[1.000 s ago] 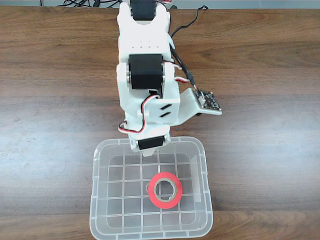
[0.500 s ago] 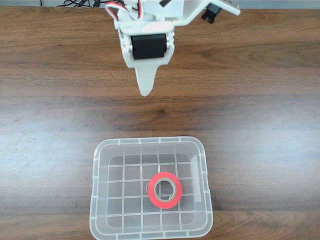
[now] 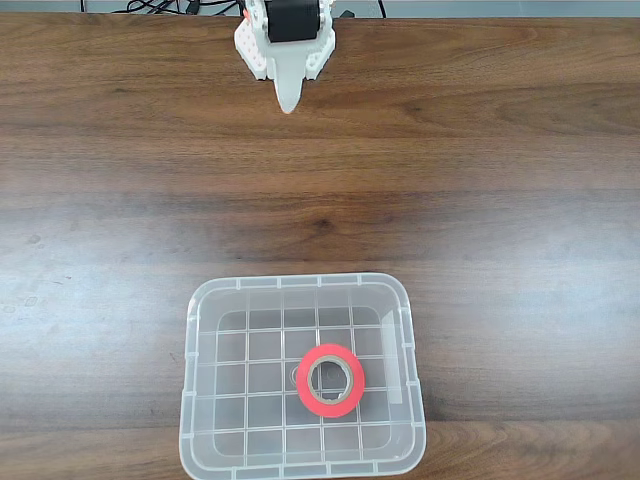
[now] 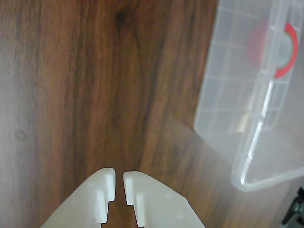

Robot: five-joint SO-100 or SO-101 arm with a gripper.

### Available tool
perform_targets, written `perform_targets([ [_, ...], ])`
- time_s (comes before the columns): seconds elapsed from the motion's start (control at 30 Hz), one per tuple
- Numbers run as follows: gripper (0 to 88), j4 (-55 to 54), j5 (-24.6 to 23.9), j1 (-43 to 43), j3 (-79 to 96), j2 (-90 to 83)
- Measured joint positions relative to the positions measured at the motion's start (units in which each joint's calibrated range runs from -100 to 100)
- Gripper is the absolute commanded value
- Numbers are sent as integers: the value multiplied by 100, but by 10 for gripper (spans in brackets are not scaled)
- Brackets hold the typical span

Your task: Grab the tape and place it in the box.

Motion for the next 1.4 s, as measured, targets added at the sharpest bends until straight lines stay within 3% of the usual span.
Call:
perform_targets([
  [0.3,12,-2102,0,0,4079,-2277],
  [0.6,11,-2415,-381,0,6516,-4814],
  [0.73,11,-2153,-433,0,6742,-5517],
  [1.4,13,-2110,-438,0,6751,-5550],
])
